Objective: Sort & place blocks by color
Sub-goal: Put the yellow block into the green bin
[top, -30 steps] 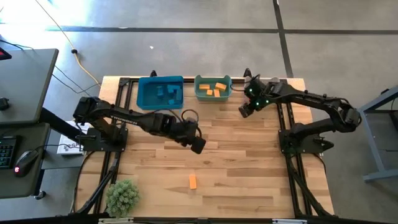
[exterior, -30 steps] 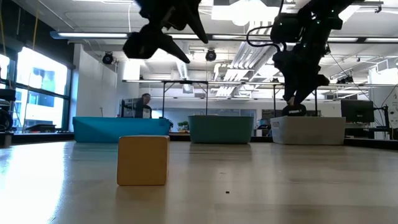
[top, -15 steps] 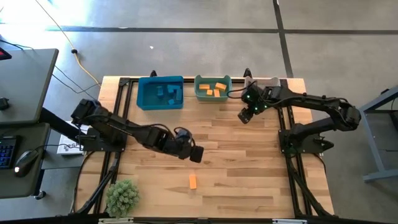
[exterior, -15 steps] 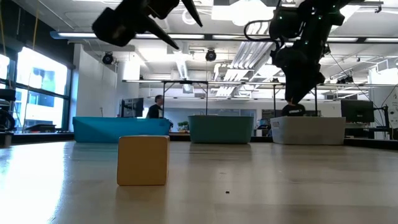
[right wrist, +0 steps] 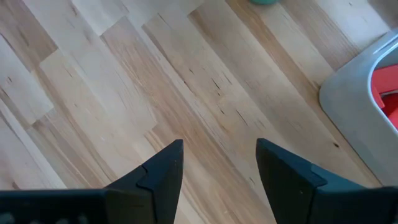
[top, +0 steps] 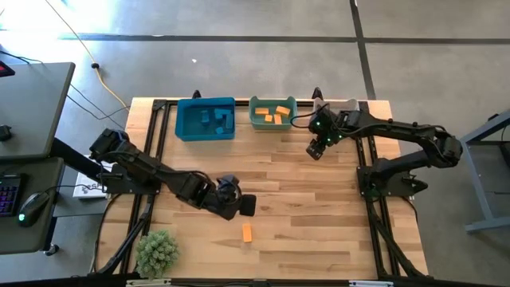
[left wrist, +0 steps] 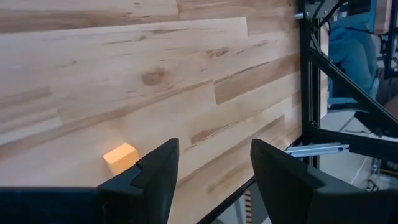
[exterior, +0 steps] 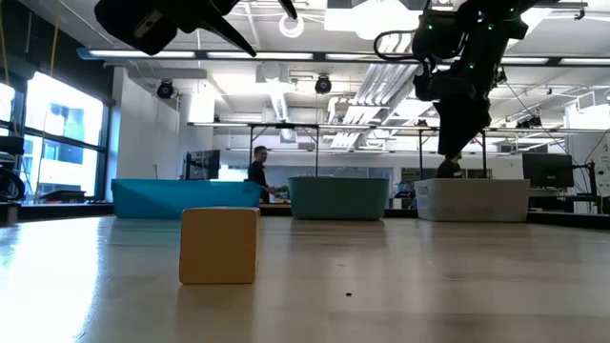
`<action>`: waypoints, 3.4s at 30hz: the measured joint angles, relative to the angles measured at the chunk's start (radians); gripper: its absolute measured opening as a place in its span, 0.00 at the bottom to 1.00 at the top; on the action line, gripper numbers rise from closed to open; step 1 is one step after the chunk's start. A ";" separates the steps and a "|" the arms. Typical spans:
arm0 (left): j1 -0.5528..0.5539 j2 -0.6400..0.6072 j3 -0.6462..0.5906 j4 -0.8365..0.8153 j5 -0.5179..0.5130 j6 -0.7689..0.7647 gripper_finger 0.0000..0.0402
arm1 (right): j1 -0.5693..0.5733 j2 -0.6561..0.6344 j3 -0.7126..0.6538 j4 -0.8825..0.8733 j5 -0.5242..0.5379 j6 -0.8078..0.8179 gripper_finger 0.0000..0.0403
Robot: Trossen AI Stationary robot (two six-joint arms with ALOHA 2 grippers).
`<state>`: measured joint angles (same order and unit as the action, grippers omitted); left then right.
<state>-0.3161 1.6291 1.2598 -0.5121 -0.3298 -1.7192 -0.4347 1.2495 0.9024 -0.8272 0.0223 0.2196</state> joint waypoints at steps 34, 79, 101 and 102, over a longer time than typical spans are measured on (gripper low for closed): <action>0.017 0.069 0.012 0.288 -0.087 0.139 0.47 | -0.001 0.000 0.000 0.004 0.000 -0.071 0.47; -0.008 0.307 0.467 -0.482 0.025 -0.044 0.35 | -0.001 0.000 -0.001 -0.003 0.000 -0.090 0.47; -0.025 0.478 0.466 -0.461 0.272 -0.166 0.36 | -0.001 0.000 -0.001 -0.003 0.001 -0.097 0.47; -0.025 0.485 0.466 -0.451 0.274 -0.166 0.36 | -0.001 0.000 -0.001 -0.003 0.000 -0.097 0.47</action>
<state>-0.3416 2.1139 1.7256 -0.9628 -0.0558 -1.8854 -0.4358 1.2499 0.9016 -0.8299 0.0227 0.1226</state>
